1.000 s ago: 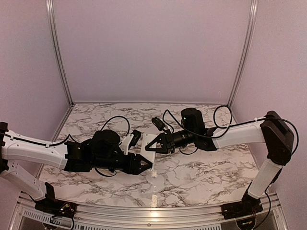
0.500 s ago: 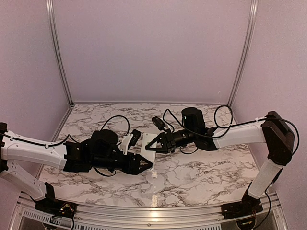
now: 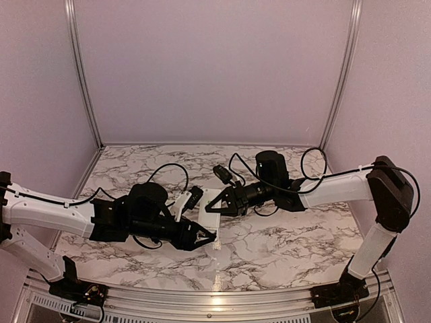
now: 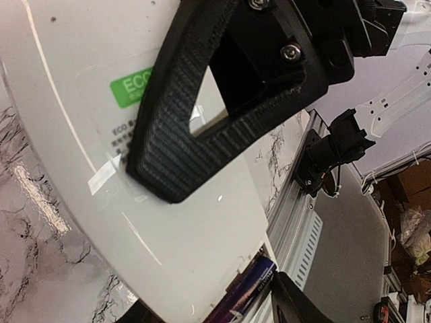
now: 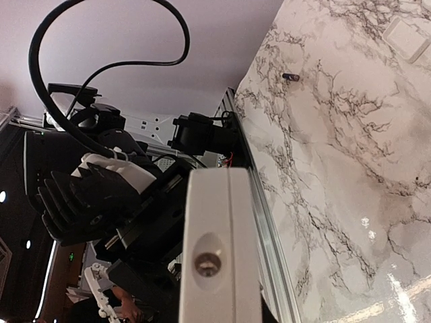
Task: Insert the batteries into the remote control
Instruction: Load the battery cover into the battery compartment.
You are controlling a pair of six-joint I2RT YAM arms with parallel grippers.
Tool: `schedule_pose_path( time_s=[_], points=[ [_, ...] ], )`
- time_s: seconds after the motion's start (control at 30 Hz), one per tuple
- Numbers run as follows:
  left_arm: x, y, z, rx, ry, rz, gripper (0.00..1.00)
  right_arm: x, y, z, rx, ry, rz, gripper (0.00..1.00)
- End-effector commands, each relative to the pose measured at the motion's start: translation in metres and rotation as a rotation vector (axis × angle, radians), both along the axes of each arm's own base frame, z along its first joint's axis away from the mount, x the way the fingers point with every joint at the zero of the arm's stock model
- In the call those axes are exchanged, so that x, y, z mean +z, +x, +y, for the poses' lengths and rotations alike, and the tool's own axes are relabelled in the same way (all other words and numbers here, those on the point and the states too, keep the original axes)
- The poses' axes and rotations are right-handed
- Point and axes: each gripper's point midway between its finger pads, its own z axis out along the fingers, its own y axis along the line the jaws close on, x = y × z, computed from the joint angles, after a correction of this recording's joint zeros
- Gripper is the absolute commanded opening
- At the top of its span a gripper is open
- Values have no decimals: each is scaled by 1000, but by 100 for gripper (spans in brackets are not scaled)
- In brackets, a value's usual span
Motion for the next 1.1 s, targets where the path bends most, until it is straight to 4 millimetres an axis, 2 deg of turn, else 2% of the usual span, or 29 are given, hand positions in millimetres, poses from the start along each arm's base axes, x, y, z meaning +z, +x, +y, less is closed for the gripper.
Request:
schedule_pose_path(
  time_s=[0.0, 0.07, 0.3, 0.43, 0.53, 0.7, 1.07],
  points=[
    [-12, -18, -5, -100, 52, 14, 51, 39, 6, 5, -15, 97, -83, 0],
    [-8, -18, -5, -104, 41, 10, 52, 37, 7, 5, -18, 92, -88, 0],
    [35, -19, -4, -100, -92, -33, 76, 28, 12, 3, -44, 53, -150, 0],
    [52, -16, -1, -63, -175, -25, 80, 26, 12, 3, -51, 43, -169, 0],
    [52, -7, 3, 1, -204, 12, 80, 28, 11, 3, -51, 47, -183, 0],
    [53, 2, 9, 56, -282, 68, 72, 31, 10, 4, -48, 51, -194, 0],
    [51, 9, 1, 69, -264, 86, 59, 28, 11, 9, -55, 18, -200, 0]
  ],
)
